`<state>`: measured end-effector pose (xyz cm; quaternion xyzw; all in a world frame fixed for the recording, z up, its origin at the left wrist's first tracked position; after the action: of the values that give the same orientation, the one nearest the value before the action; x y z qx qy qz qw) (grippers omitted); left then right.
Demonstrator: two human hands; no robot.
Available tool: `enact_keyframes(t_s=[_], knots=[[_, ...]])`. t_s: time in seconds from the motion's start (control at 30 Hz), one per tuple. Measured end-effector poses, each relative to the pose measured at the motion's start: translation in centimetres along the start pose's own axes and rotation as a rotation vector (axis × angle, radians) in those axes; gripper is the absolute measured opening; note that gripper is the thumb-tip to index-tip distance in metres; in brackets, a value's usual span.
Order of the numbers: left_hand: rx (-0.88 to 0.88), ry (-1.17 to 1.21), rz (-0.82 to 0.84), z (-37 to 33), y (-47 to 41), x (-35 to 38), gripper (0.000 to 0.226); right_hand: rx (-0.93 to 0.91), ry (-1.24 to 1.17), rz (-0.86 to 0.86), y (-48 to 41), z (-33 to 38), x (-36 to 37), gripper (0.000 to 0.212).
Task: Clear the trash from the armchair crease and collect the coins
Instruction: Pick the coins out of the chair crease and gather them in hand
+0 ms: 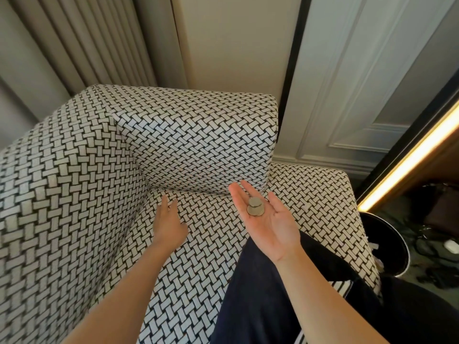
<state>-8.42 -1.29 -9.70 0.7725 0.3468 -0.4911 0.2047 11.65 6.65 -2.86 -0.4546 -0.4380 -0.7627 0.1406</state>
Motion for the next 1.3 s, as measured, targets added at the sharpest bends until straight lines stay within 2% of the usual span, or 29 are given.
enact_keyframes(t_s=[0.1,0.27,0.4,0.5,0.63,0.7,0.8,0.87,0.9,0.97,1.07,1.2,1.3], knots=[[0.071,-0.088,0.06,1.8,0.6,1.9,0.057,0.009,-0.013,0.005,-0.1,0.0,0.0,0.057],[0.222,-0.111,-0.186,2.2,2.1,2.1,0.035,0.018,0.001,0.017,-0.4,0.0,-0.2,0.059],[0.32,-0.317,-0.158,2.4,2.6,2.2,0.054,0.023,0.015,0.028,-0.5,0.0,-0.3,0.06],[0.359,-0.33,-0.176,2.4,2.2,2.2,0.054,0.034,0.009,0.017,-0.4,-0.1,-0.3,0.061],[0.119,-0.053,-0.295,3.0,1.5,1.4,0.035,0.026,-0.007,0.006,-0.1,-0.1,-0.2,0.058],[-0.142,0.195,-0.341,3.1,1.6,0.5,0.022,0.015,0.002,-0.001,0.0,-0.2,-0.1,0.056],[-0.576,0.656,-0.372,2.5,2.8,-0.7,0.021,-0.003,0.031,-0.002,0.3,-0.5,0.2,0.052],[-0.718,0.954,-0.323,1.3,4.5,-1.7,0.019,-0.014,0.061,-0.009,0.6,-0.8,0.3,0.049],[-0.733,1.061,-0.287,0.5,5.5,-2.3,0.017,-0.017,0.08,-0.013,0.7,-0.9,0.2,0.047],[-0.671,1.174,-0.22,-1.0,7.8,-3.8,0.014,-0.012,0.104,-0.033,1.1,-1.5,0.1,0.044],[-0.487,1.143,-0.193,-3.0,10.9,-5.7,0.01,0.028,0.189,-0.098,1.5,-3.8,-0.4,0.042],[-0.227,0.8,-0.303,-3.4,12.9,-7.3,0.014,0.191,0.268,-0.178,2.8,-8.9,-1.9,0.043],[-0.079,0.56,-0.395,-2.4,13.9,-8.0,0.015,0.292,0.227,-0.182,3.8,-11.8,-2.5,0.044]])
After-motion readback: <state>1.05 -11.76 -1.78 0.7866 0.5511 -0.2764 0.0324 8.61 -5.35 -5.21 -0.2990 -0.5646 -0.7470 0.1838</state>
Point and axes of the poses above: each hand's wrist, its own y-axis away from the middle knuckle, its own x-axis out of the palm, z = x × y, the point moved 3 cm from there along -y, towards the middle knuckle, and after that the axes turned 13 degrees about -z, right-handed, at the moved point
